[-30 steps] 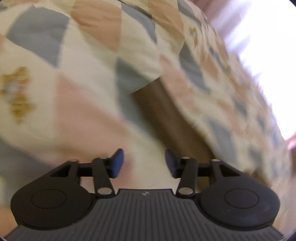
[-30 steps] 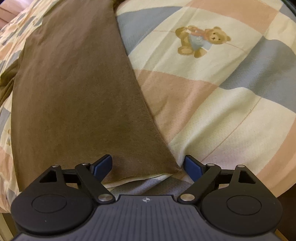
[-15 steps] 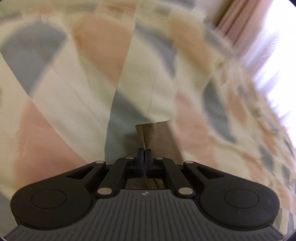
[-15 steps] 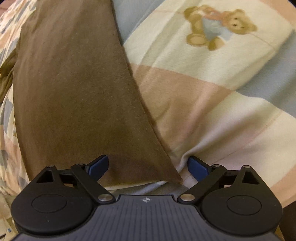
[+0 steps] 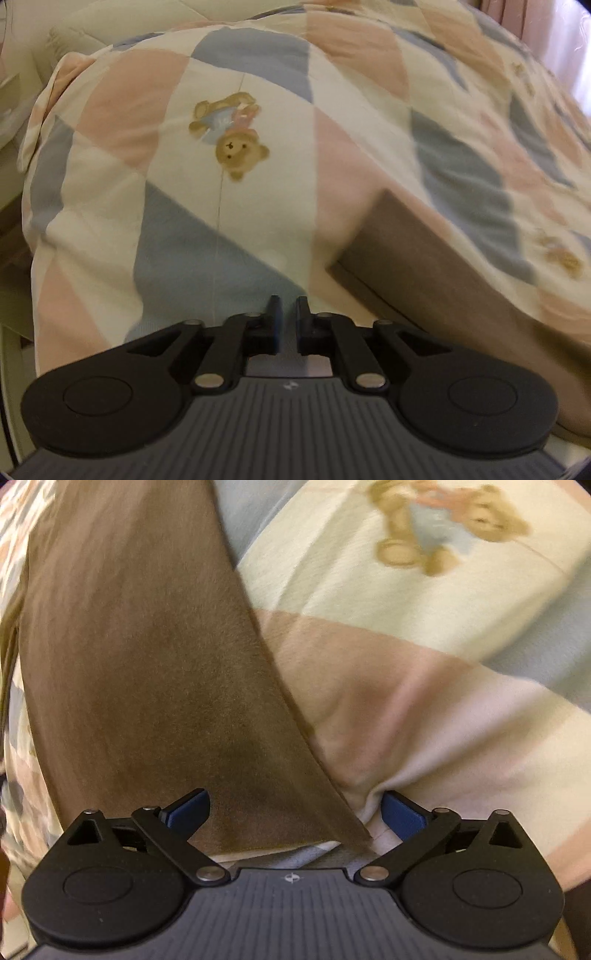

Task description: Fold clothes

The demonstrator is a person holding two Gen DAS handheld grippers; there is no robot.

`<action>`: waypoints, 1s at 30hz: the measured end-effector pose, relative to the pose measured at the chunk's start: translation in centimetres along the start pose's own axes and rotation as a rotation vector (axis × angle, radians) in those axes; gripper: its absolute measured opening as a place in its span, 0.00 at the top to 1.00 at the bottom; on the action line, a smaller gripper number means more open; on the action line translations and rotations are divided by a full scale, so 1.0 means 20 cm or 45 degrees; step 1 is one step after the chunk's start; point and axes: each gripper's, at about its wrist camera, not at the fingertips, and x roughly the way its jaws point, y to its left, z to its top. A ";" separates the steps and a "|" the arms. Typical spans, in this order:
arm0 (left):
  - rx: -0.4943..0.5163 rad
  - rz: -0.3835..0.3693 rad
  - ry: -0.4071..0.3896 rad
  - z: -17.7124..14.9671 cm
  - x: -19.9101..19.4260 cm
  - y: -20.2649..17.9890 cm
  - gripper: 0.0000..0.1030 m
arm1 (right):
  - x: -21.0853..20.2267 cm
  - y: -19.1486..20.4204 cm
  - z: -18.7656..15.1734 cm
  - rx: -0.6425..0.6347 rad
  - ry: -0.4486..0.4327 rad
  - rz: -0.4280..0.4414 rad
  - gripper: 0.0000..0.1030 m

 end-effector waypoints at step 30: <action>0.847 -0.715 0.241 -1.15 -1.08 -1.13 0.74 | -0.98 -1.32 0.82 0.702 -1.276 0.316 0.98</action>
